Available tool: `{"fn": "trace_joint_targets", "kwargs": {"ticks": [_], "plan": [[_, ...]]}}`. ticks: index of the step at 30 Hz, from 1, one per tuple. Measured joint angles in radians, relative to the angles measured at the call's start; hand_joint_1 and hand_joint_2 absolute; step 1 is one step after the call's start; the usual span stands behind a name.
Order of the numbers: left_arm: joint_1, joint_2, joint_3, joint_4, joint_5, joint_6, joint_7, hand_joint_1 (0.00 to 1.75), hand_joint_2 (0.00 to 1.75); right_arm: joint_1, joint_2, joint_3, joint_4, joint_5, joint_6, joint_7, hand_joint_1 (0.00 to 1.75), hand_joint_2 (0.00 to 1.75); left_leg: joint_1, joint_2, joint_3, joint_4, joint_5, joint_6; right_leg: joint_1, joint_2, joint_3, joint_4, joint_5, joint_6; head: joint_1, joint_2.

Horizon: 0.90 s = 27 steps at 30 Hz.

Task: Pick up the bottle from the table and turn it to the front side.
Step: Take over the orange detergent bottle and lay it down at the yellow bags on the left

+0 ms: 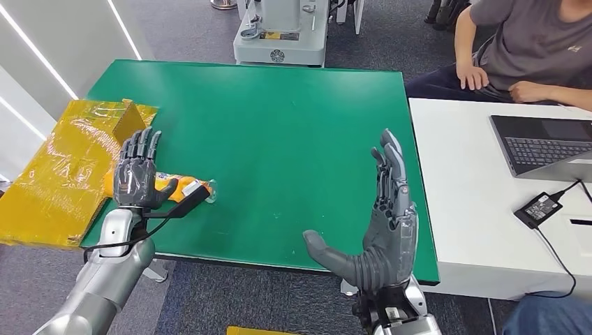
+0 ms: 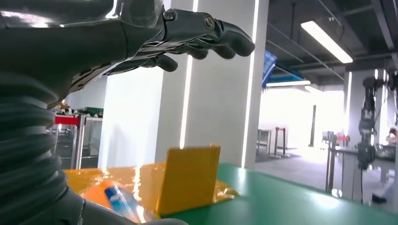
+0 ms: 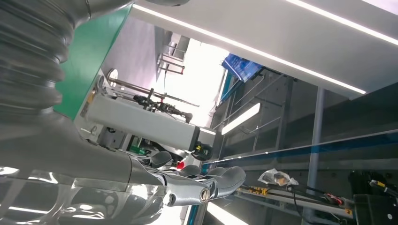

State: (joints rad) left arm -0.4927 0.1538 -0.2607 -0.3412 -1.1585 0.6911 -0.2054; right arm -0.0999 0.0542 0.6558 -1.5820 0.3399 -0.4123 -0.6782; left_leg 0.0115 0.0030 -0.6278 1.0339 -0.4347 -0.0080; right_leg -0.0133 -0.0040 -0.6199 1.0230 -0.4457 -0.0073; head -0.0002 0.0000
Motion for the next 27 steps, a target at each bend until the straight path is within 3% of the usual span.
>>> {"fn": "trace_joint_targets", "kwargs": {"ticks": [7, 11, 16, 19, 27], "plan": [[0.026, -0.079, 0.249, -0.144, 0.045, 0.004, -0.357, 0.00, 1.75, 0.002, 0.000, 0.001, 0.009, -0.013, -0.034, -0.006, 0.00, 1.75, 0.000, 0.001, 0.000, 0.000, 0.000, 0.000, 0.000, 0.001, 0.000, 0.000, 0.000, 0.000, 0.000, 0.000], [0.083, -0.112, 0.315, -0.211, 0.268, 0.003, -0.478, 0.00, 1.75, 0.002, -0.001, 0.002, 0.021, -0.039, -0.066, -0.018, 0.00, 1.75, 0.000, 0.000, 0.000, 0.000, -0.001, -0.001, 0.000, 0.001, 0.000, 0.000, 0.000, 0.000, 0.000, 0.000], [0.161, -0.127, 0.217, -0.373, 0.796, -0.028, -0.493, 0.00, 1.75, -0.005, -0.006, 0.014, 0.042, -0.065, -0.084, -0.019, 0.00, 1.75, 0.000, -0.001, 0.000, 0.000, -0.001, -0.001, 0.000, -0.001, 0.000, 0.000, 0.000, 0.000, 0.000, 0.000], [0.199, -0.143, 0.132, -0.526, 1.010, -0.117, -0.498, 0.00, 1.75, -0.016, -0.007, 0.026, 0.056, -0.075, -0.078, -0.020, 0.00, 1.75, 0.000, -0.002, -0.001, 0.000, -0.001, -0.001, 0.000, -0.003, 0.001, 0.000, 0.000, 0.000, 0.000, 0.000], [0.247, -0.222, 0.038, -0.824, 1.199, -0.298, -0.499, 0.00, 1.75, -0.043, -0.007, 0.049, 0.090, -0.092, -0.071, -0.020, 0.00, 1.75, 0.000, -0.002, -0.001, 0.000, -0.001, -0.001, 0.000, -0.003, 0.001, -0.001, 0.000, 0.000, 0.000, 0.000]]}}
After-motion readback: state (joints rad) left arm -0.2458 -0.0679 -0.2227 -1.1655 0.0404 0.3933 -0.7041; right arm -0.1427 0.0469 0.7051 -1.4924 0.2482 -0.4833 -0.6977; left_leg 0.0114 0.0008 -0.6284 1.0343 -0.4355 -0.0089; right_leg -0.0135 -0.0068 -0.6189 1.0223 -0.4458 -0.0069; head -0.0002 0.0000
